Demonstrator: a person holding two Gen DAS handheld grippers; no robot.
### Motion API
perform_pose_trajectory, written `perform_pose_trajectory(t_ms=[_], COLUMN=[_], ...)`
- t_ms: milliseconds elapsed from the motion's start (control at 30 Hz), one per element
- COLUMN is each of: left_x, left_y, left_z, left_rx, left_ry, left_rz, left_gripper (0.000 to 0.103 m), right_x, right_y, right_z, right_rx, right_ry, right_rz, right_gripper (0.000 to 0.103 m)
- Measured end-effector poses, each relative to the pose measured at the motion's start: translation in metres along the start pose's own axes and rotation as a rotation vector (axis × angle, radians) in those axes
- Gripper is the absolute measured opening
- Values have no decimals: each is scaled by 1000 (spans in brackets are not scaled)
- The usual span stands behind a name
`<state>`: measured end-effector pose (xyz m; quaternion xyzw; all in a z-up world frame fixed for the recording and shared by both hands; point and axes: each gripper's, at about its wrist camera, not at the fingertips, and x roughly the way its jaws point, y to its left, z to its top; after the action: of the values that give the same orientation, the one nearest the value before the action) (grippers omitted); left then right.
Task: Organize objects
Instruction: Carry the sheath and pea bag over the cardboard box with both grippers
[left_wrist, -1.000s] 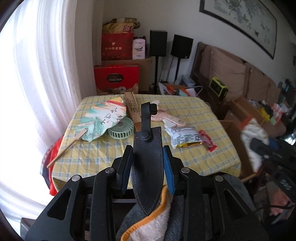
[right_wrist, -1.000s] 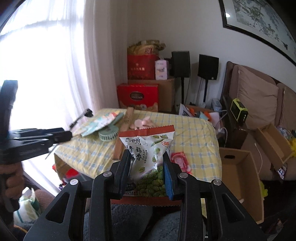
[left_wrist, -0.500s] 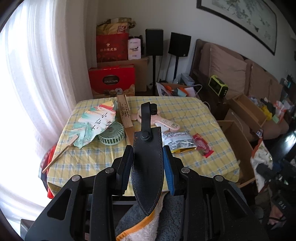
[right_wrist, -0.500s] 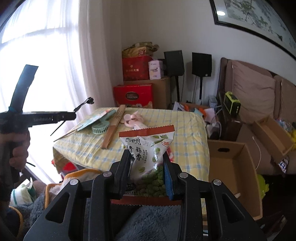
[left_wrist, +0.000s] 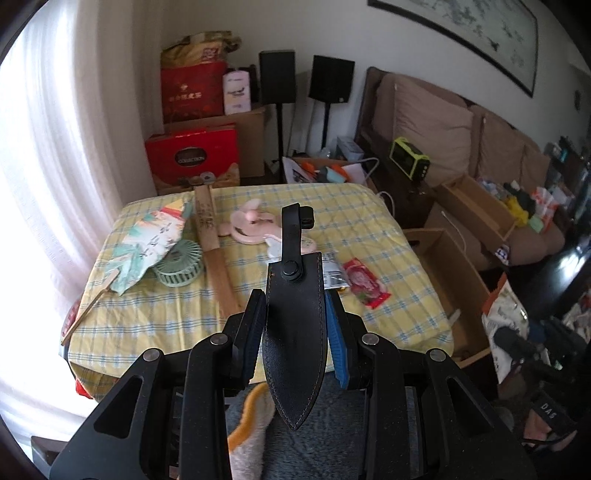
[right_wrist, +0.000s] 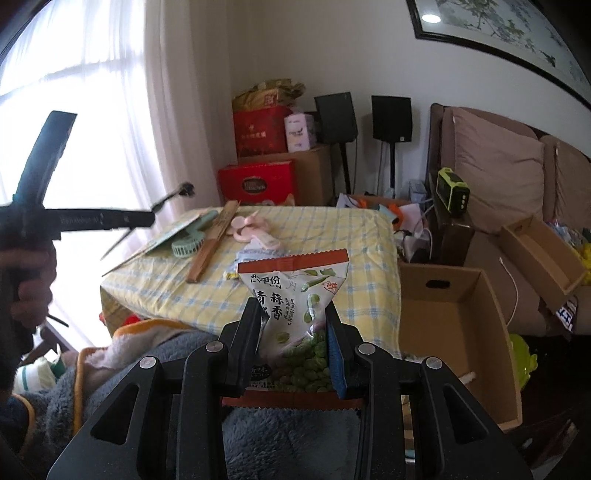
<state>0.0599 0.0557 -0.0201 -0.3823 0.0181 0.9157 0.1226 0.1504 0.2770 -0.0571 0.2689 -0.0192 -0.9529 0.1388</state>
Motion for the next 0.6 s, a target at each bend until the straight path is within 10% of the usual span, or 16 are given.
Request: perform_pose_trajectory(t_ms=[600], left_x=[-4], left_y=[-42], left_z=[1], left_rx=[58], left_ry=[-12], left_rz=[-13], left_gripper=[30], right_x=[-10], right_y=[-30], right_z=[4], right_rx=[43], right_ry=[-19], right_rz=[-28], right_gripper=[33])
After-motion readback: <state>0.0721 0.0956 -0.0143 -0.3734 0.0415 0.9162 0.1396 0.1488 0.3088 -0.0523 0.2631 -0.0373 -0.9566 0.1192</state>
